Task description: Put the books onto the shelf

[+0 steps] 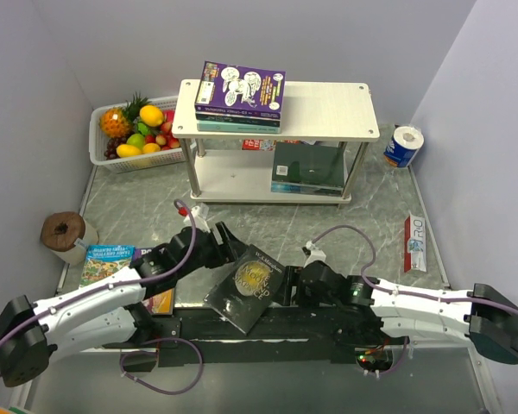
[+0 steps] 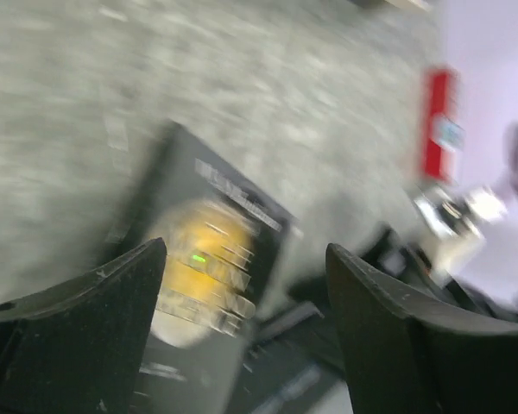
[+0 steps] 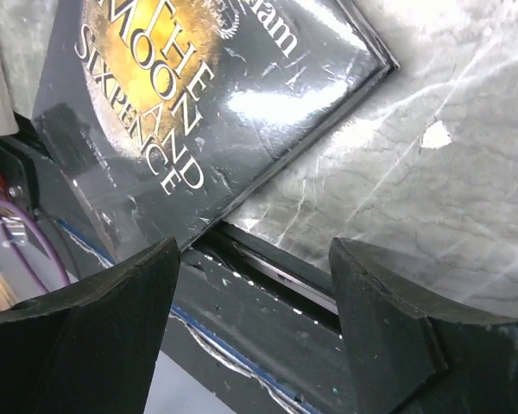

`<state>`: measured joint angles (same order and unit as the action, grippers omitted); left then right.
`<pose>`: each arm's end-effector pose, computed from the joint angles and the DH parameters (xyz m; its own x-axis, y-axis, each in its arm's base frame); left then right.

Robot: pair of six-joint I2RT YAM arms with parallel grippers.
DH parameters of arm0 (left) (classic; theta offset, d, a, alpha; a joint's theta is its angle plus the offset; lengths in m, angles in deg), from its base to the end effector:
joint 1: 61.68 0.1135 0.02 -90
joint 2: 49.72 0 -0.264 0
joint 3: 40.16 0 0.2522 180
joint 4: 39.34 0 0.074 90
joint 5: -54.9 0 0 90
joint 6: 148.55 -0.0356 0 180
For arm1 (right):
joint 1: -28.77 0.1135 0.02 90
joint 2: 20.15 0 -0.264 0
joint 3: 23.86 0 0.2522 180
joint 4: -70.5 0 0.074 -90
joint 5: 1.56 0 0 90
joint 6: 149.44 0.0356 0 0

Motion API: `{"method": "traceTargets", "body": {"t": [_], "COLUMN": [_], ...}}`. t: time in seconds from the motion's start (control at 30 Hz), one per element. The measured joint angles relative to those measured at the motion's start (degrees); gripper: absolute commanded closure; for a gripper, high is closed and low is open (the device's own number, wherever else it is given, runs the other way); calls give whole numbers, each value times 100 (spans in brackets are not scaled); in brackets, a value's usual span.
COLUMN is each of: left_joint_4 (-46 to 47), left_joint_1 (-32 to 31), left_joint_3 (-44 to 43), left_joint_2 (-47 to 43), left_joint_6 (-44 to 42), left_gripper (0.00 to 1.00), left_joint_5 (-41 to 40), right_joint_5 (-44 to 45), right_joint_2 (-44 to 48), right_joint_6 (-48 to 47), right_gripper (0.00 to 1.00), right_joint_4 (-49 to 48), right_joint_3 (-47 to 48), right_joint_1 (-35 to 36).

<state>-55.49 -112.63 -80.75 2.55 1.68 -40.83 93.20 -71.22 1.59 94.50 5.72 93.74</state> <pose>0.1301 -0.1548 0.2202 -0.7685 -0.4236 -0.4795 0.1008 0.6600 -0.7445 0.0727 0.1487 0.1484 -0.9146 0.1020 -0.3913 -0.1615 0.7951 0.5847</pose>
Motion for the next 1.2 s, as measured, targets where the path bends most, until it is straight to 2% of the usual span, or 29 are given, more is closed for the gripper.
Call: {"method": "traceTargets", "body": {"t": [0.1, 0.17, 0.37, 0.53, 0.8, 0.97, 1.2], "left_joint_4": [-509, -778, -903, -330, -70, -90, 254], "left_joint_1": [2, 4, 9, 22, 20, -286, -352], "left_joint_3": [-225, -238, -179, 63, 638, 820, 1110], "left_joint_2": [317, 706, 1725, 1716, 1054, 780, 584], "left_joint_6": [-15, -20, -120, -293, -442, -293, -96], "left_gripper": [20, 22, 29, 35, 38, 34, 28], "left_joint_5": [-632, -780, -356, 363, 1226, 2076, 2387], "right_joint_5": [-83, -184, -664, -1001, -1309, -1158, -1198], "right_joint_2": [-17, -116, -719, -1110, -824, -483, -385], "right_joint_6": [125, 175, 280, 398, 343, -33, -343], "right_gripper": [21, 20, 19, 19, 20, 20, 24], "right_joint_4": [-332, -538, -1504, -2017, -1698, -1279, -1110], "right_joint_3": [-140, -170, -168, -164, -214, -214, -221], "right_joint_1": [-20, -37, -109, -302, -997, -1578, -1749]}}
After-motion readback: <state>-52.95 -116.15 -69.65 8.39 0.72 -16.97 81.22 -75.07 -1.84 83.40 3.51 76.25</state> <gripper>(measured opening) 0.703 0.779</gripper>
